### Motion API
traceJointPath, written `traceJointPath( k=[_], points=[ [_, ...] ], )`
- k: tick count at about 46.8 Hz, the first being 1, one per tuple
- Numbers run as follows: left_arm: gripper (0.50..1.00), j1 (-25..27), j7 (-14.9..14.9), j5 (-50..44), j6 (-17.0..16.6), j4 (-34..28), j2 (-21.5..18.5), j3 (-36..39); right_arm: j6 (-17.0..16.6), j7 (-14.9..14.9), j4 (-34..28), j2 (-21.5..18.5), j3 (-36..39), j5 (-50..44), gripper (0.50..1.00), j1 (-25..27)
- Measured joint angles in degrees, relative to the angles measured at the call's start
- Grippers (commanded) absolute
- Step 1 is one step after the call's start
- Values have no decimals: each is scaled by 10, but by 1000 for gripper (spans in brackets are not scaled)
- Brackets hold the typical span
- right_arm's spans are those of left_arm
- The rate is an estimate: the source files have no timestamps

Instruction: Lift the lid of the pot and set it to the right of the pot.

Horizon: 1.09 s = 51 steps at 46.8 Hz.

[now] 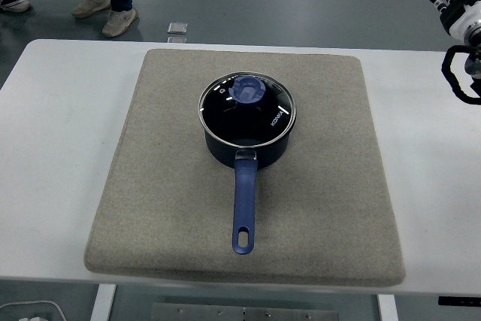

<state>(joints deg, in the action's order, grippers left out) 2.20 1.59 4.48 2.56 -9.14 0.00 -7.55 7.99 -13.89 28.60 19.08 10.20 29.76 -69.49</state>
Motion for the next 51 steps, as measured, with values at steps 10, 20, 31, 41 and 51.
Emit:
traceJointPath(
  k=[10,20,31,41,51],
  points=[
    [1000,-2,0,-1,0,-1,0,-4,0,-1,0,-2,0,0,938,6],
    [1000,-3,0,1,0,0,0,0,-1,-1,1,-3,0,0,938,8],
    [1000,-3,0,0,0,0,0,0,-1,-1,1,-4,1,0,938,8],
    [1000,-3,0,0,0,0,0,0,-1,-1,0,-3,15,-6,938,7],
    [1000,-3,0,0,0,0,0,0,1,-1,0,-4,18,-8,938,7]
  ],
)
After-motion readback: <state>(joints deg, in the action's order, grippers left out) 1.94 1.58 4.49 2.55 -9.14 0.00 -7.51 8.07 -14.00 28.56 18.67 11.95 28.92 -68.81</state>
